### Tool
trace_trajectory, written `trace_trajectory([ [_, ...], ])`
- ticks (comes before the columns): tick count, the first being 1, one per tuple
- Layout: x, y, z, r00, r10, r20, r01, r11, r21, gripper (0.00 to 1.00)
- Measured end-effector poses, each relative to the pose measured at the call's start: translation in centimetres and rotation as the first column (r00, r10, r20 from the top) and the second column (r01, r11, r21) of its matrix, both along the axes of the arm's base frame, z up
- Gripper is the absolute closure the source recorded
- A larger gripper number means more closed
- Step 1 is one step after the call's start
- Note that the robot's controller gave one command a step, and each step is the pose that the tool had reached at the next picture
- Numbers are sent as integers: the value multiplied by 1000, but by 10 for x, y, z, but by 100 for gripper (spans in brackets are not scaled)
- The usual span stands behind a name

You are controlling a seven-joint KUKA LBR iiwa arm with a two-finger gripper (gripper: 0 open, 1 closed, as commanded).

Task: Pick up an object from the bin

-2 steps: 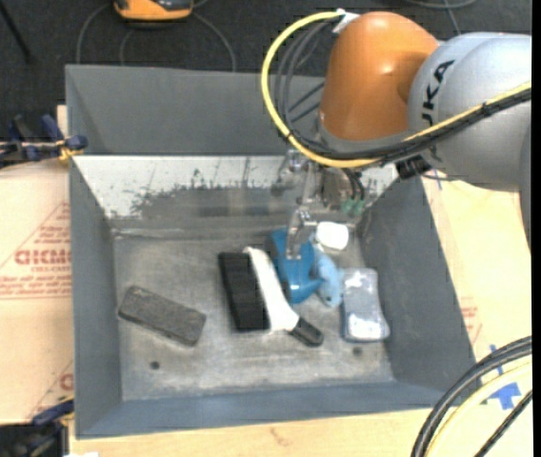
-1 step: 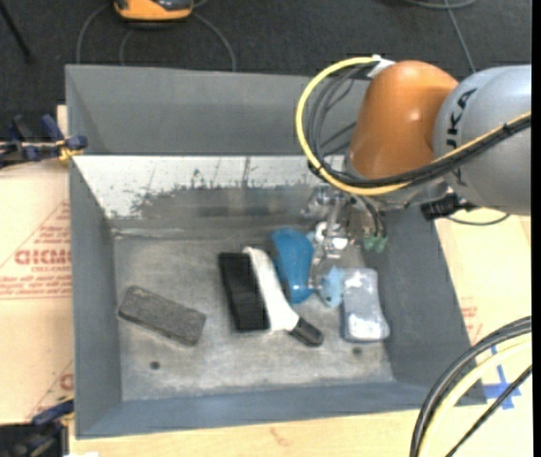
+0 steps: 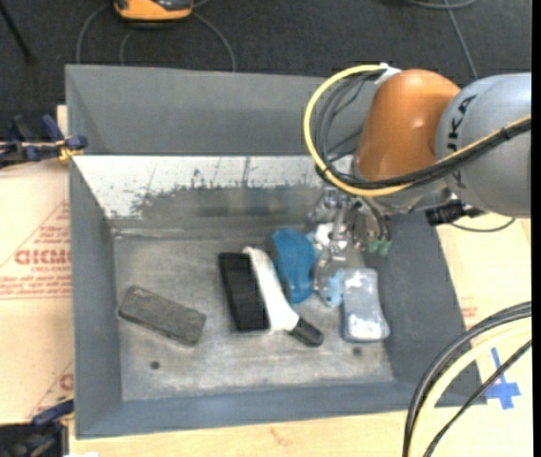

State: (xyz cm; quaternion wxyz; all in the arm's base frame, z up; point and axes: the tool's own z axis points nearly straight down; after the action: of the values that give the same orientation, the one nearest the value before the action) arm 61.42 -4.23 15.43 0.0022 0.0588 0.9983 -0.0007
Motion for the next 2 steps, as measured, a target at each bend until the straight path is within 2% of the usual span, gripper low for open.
trace_trajectory([
  [1,-1,-10,-25,989,-150,4,150,989,3,0],
  [2,-15,-44,-80,988,-154,3,154,988,1,0],
])
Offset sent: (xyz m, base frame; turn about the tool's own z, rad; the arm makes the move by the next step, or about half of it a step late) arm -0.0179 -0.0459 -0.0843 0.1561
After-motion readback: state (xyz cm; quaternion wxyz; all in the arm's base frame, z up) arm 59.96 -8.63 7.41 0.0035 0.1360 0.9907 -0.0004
